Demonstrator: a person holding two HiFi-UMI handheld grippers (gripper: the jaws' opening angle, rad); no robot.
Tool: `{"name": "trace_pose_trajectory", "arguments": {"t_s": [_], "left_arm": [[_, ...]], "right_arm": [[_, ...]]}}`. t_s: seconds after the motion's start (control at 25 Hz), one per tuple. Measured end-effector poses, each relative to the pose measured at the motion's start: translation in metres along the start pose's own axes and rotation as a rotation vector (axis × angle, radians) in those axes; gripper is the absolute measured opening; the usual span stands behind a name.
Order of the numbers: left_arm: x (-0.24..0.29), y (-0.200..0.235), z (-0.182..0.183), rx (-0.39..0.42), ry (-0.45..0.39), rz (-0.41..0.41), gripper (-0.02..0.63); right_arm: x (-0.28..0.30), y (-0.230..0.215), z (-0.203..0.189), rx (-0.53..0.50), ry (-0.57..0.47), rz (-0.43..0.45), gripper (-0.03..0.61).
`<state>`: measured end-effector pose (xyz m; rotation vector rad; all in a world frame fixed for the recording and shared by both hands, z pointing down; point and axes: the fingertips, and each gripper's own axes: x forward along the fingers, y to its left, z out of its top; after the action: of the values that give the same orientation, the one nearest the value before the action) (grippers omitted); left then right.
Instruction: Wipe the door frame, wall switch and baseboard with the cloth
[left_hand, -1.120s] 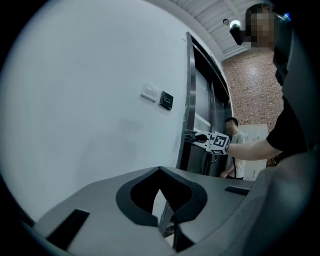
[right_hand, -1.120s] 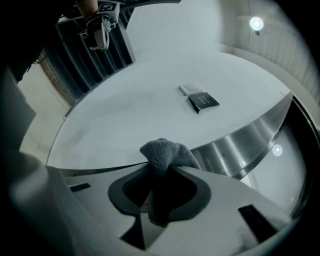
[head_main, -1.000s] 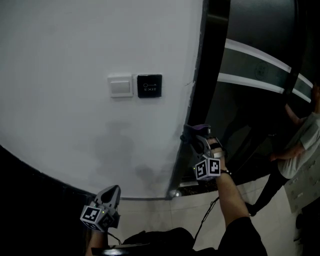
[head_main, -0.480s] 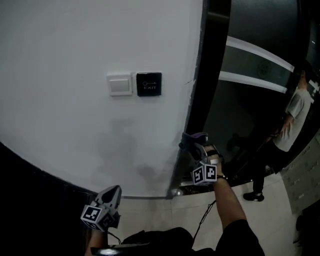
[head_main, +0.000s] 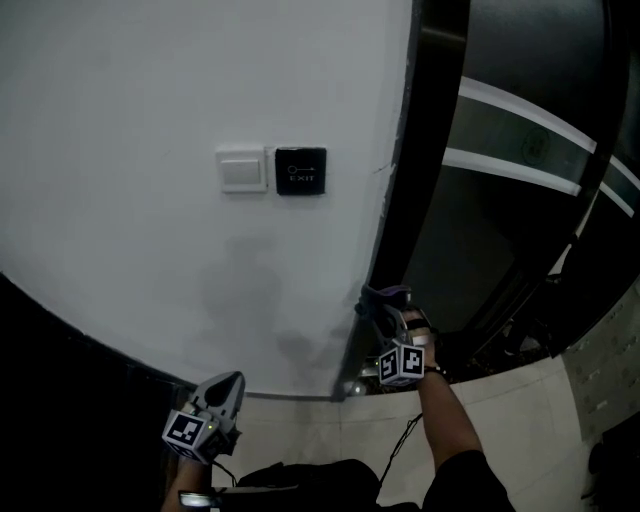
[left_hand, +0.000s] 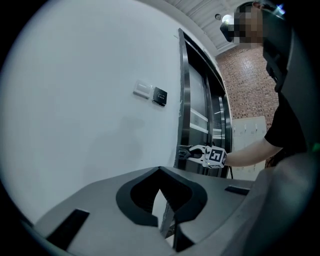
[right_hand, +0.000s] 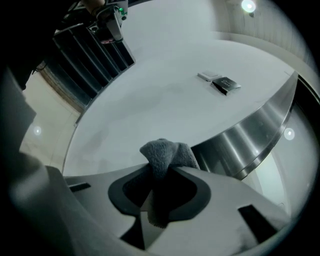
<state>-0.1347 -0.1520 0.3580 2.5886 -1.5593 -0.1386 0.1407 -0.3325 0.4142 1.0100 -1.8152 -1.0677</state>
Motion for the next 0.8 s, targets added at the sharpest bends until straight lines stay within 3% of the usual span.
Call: {"name": "trace_pose_trajectory", "arguments": {"t_s": [0.24, 0.44, 0.8], "left_arm": [[-0.007, 0.003, -0.01, -0.016, 0.009, 0.01, 0.002], [-0.015, 0.011, -0.004, 0.002, -0.02, 0.044, 0.002], [-0.017, 0.01, -0.017, -0.034, 0.011, 0.024, 0.002]], "right_arm": [[0.005, 0.022, -0.007, 0.019, 0.012, 0.041, 0.083], [0.01, 0.035, -0.012, -0.024, 0.016, 0.056, 0.083], [0.022, 0.074, -0.026, 0.038, 0.136, 0.227, 0.083]]}}
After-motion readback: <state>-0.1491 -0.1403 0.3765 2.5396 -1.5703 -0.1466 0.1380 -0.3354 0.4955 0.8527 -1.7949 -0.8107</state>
